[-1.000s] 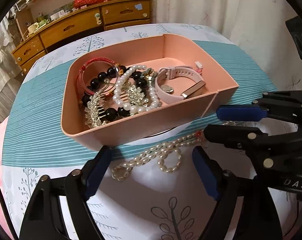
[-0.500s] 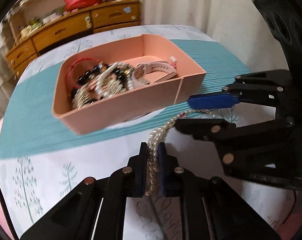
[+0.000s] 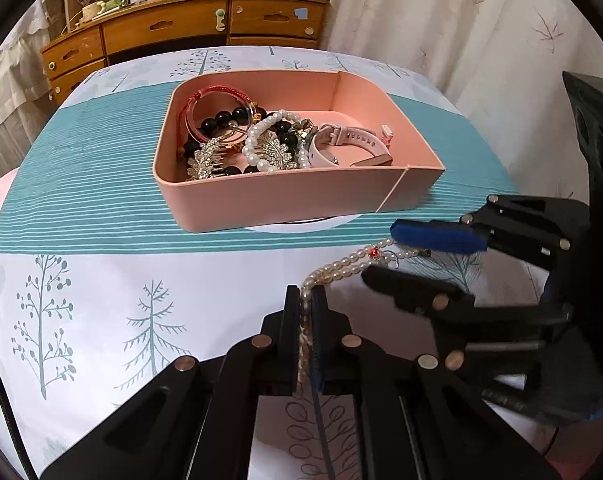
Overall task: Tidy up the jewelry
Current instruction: 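Grasp the pearl necklace on the cloth with the left tool, then lift the pearl necklace over the pink box and release it with the left tool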
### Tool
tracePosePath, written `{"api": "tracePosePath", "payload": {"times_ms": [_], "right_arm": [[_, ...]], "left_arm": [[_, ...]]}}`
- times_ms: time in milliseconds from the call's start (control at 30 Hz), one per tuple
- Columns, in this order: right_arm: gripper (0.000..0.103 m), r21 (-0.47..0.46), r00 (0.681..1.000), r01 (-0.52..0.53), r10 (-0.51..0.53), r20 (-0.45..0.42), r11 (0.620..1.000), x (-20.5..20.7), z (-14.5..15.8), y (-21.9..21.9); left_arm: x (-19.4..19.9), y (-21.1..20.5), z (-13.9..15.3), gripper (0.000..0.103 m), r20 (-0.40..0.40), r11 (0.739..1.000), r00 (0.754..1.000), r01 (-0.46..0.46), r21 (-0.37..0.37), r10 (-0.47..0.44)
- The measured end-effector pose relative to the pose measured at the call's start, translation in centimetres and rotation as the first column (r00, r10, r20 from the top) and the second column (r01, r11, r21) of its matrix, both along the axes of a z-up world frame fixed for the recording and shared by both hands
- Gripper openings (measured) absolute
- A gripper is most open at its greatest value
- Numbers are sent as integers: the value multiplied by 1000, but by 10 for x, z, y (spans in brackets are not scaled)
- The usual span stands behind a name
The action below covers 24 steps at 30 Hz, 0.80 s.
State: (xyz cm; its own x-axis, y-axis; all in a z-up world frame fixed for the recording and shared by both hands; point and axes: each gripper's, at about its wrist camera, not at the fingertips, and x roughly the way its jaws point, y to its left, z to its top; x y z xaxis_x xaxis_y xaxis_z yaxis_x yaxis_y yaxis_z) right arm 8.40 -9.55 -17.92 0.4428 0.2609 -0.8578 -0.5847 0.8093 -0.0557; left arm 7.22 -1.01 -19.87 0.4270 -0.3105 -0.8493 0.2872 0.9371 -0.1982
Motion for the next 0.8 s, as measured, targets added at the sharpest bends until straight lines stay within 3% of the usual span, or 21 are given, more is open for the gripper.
{"api": "tracePosePath", "payload": {"times_ms": [100,167,267,433,467,633,800], "right_arm": [[31,-29,1000,-13,13,-1,1000,-1,-5,4],[24,-44,1000,-13,13,-3,999,-1,-8,5],[16,-34,1000,0,0,1,999,-1,-8,3],[13,-22,1000,10,-10,9,1000,-2,-8,0],[7,-11,1000,15,-15,12,1000,-2,-6,-2],[7,63,999,47,-47,6,997,0,7,-12],[7,119,998,63,-63,-3,991,2,19,-20]], "left_arm": [[4,-4,0,3,-16,1000,1000,-21,-9,20],[5,-3,0,3,-30,1000,999,-29,-9,29],[5,-2,4,3,-23,998,998,-56,2,56],[3,4,11,3,-19,994,994,-110,-17,109],[4,5,13,3,-19,993,993,-118,-15,118],[7,12,35,3,-10,993,993,-116,-24,116],[11,14,76,3,35,994,993,-110,-15,110]]}}
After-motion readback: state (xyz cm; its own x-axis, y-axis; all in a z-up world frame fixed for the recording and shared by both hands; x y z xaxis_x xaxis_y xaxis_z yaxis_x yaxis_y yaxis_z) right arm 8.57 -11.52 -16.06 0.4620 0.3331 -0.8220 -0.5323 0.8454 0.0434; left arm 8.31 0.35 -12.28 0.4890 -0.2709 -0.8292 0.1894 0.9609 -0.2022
